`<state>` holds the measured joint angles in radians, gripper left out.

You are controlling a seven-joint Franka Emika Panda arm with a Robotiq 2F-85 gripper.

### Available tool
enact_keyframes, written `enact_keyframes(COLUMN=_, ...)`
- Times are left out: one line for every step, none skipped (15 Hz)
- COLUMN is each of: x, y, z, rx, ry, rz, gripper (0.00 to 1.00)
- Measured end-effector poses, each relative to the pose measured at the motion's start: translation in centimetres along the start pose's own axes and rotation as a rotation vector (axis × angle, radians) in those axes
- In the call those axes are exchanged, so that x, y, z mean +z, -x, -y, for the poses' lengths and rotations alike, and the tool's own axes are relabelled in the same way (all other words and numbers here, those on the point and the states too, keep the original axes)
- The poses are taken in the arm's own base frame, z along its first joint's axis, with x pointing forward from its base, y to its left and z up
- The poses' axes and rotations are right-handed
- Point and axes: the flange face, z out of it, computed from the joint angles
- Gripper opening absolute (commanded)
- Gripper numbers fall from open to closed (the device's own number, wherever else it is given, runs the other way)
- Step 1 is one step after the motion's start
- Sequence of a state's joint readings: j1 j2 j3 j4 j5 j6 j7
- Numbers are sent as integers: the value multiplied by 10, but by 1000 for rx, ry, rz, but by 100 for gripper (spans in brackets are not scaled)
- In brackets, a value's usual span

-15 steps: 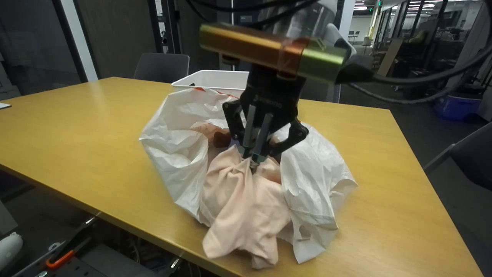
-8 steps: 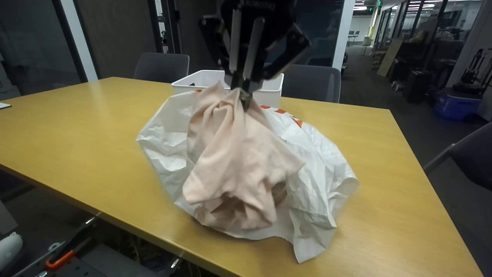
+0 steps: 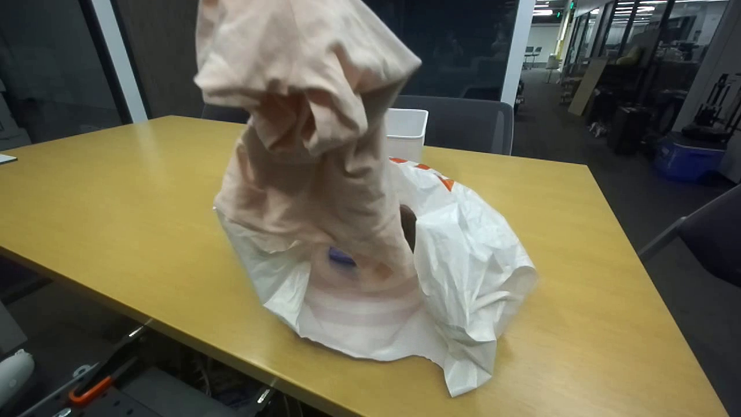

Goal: Remove the shirt and the moose toy from the plastic

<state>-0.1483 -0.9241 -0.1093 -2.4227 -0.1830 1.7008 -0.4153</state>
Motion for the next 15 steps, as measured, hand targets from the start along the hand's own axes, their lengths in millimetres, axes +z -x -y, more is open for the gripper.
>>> enact_keyframes(x=-17, y=-1, z=15, rx=-24, ry=30, rz=-39, gripper=4)
enact_keyframes(x=-32, y=-2, z=30, rx=-50, ry=59, rz=-76, gripper=4)
enact_keyframes(x=-46, y=-4, z=45, rx=-77, ry=86, rz=-114, gripper=4)
enact_keyframes(x=-59, y=-7, z=61, rx=-105, ry=109, rz=-153, gripper=4)
enact_keyframes(x=-69, y=-12, z=76, rx=-133, ry=132, rz=-195, gripper=4)
enact_keyframes(x=-77, y=-18, z=92, rx=-160, ry=152, rz=-239, gripper=4)
enact_keyframes(x=-84, y=-24, z=111, rx=-191, ry=172, rz=-277, gripper=5)
enact_keyframes(x=-90, y=-29, z=134, rx=-215, ry=191, rz=-318, gripper=5)
enact_keyframes(x=-95, y=-33, z=158, rx=-232, ry=207, rz=-367, gripper=5)
enact_keyframes(x=-100, y=-37, z=183, rx=-243, ry=221, rz=-419, gripper=5)
enact_keyframes(x=-102, y=-40, z=208, rx=-251, ry=231, rz=-475, gripper=5)
enact_keyframes(x=-102, y=-43, z=230, rx=-257, ry=237, rz=-530, gripper=5)
enact_keyframes(x=-100, y=-47, z=251, rx=-262, ry=237, rz=-587, gripper=5)
enact_keyframes(x=-96, y=-51, z=269, rx=-266, ry=235, rz=-641, gripper=5)
enact_keyframes(x=-91, y=-55, z=285, rx=-269, ry=229, rz=-692, gripper=5)
